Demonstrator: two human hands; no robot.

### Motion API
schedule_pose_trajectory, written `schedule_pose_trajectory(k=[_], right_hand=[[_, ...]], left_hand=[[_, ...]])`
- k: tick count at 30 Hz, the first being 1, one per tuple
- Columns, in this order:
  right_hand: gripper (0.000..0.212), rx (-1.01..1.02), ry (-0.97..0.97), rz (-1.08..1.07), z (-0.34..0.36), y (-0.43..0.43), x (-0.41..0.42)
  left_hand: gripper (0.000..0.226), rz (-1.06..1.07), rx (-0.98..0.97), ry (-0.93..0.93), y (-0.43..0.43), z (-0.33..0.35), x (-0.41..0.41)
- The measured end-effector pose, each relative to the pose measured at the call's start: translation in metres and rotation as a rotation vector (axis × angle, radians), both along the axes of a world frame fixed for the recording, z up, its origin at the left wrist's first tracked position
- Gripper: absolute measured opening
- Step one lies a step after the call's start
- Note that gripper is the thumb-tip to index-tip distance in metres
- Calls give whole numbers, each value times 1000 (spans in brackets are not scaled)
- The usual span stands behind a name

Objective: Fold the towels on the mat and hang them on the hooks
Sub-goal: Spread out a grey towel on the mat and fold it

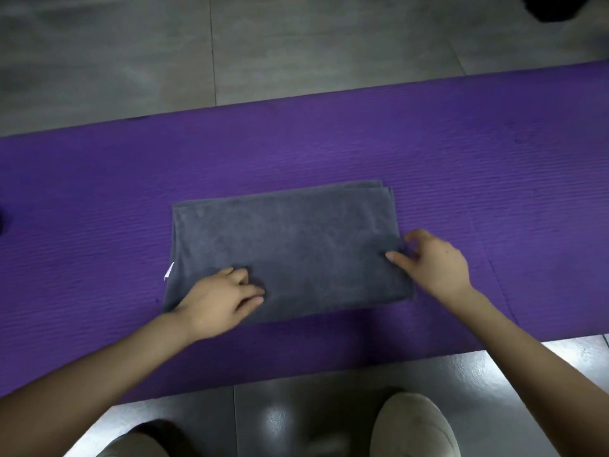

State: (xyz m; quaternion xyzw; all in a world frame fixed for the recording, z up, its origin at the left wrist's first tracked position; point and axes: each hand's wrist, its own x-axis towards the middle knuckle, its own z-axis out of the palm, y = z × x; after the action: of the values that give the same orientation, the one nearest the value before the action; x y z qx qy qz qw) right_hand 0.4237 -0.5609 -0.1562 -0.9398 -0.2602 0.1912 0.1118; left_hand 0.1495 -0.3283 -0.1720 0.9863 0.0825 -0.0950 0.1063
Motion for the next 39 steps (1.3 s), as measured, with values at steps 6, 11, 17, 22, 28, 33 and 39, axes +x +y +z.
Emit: schedule_pose_trajectory(k=[6,11,17,22,28,33,39], right_hand=[[36,216,-228,173,-5,66,41],[35,-53,-287,334,-15,93,66],[34,-78,-247,347,-21,87,78],[30,-111,-195,337,-19,89,82],[24,78,-202,273,3,94,91],[34,-99,-121,262,-18,116,100],[35,334,-448,241,-8,85,52]], left_hand=[[28,347,152,-97,37,7,64],[41,515,166,32,68,0,86],[46,540,215,203,103,-1,93],[36,500,143,270,126,2,94],[17,475,189,64,134,-2,76],[17,558,212,0,136,-4,68],[23,307,245,-306,111,12,62]])
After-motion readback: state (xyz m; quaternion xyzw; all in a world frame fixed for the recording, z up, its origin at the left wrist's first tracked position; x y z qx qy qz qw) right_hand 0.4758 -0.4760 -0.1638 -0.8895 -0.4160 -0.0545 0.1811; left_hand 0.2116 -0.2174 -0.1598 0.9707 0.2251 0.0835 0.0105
